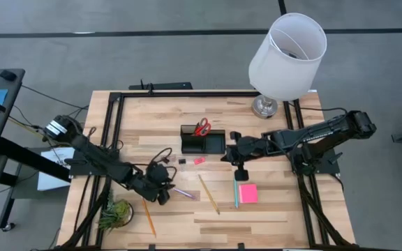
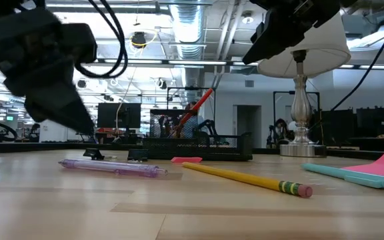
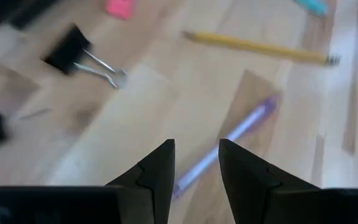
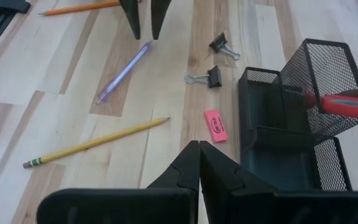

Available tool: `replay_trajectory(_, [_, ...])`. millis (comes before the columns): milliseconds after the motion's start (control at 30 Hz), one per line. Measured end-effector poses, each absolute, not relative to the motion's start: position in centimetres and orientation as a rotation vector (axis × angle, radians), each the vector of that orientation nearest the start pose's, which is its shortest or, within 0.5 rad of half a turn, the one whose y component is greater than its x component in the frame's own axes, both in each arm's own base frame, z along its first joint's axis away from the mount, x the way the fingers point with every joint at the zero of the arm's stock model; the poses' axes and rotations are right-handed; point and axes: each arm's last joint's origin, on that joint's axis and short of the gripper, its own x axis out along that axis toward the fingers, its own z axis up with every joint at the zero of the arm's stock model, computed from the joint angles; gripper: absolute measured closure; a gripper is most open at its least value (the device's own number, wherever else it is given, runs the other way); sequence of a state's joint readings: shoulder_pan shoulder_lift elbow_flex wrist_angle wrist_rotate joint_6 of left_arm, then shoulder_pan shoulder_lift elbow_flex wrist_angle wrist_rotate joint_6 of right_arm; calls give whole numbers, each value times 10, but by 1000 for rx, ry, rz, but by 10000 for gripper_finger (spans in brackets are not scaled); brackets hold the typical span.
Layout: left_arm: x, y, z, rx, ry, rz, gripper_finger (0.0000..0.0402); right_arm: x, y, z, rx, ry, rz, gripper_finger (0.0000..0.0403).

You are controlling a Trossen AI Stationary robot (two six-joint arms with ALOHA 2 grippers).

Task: Pick and place office supplies into organizer
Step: Put the purple pen into the top left compartment of the black desk organizer

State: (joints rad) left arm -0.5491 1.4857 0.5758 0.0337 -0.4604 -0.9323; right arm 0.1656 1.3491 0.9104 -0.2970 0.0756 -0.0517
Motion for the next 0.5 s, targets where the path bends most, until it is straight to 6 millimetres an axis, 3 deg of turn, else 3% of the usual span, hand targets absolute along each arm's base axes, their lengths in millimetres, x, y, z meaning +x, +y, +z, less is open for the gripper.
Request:
replay_trajectory(167, [226, -125, 125, -413, 786, 237, 285, 277, 46, 246, -140, 729, 113, 401])
replay_trajectory(267, [229, -126, 128, -371, 753, 201, 285, 277, 46, 246, -140, 729, 113, 401])
replay_trajectory(500, [233, -125, 131, -101, 724, 98, 285, 277, 46, 246, -140, 730, 112, 401])
